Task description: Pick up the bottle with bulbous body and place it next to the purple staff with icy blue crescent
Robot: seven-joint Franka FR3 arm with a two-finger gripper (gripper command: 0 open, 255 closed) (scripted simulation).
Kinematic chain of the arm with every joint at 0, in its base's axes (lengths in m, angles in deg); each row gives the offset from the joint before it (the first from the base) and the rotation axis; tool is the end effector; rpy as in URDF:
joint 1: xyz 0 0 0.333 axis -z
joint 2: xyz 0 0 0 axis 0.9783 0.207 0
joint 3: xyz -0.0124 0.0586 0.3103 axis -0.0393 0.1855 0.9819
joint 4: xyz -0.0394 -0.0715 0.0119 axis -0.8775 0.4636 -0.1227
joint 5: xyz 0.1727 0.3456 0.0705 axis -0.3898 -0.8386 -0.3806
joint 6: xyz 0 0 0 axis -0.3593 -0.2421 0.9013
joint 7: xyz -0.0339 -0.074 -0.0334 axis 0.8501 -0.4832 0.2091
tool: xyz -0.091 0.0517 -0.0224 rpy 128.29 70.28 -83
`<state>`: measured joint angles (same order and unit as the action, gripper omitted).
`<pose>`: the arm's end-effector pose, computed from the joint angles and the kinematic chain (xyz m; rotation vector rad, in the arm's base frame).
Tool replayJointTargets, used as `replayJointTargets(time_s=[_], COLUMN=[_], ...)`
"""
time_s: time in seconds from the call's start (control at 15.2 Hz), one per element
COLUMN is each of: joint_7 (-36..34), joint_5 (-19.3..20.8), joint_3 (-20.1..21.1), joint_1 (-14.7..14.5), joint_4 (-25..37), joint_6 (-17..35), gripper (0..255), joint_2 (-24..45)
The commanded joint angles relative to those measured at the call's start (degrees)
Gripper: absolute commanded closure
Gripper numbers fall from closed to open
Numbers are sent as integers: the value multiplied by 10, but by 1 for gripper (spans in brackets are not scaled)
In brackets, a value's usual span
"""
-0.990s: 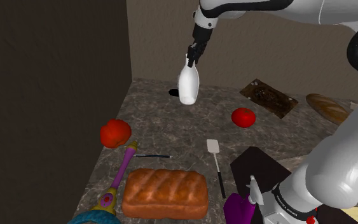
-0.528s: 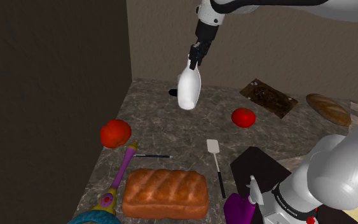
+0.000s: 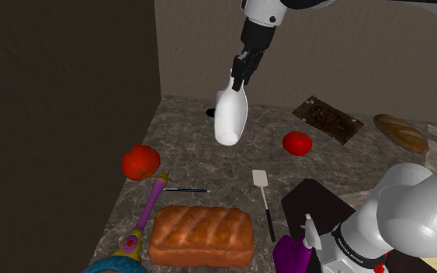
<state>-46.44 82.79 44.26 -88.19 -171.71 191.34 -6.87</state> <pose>0.4559 0.1218 0.6127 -3.0737 -0.5062 -0.1829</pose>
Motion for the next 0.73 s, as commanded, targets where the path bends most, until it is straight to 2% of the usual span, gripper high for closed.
replayJointTargets(time_s=[0.0, 0.66], joint_7=[-22, -136], joint_5=[-4, -34], joint_3=[14, 93], joint_1=[-8, -50], joint_4=[-8, -15], joint_6=[-15, -83], gripper=[255, 255], joint_2=[-23, -104])
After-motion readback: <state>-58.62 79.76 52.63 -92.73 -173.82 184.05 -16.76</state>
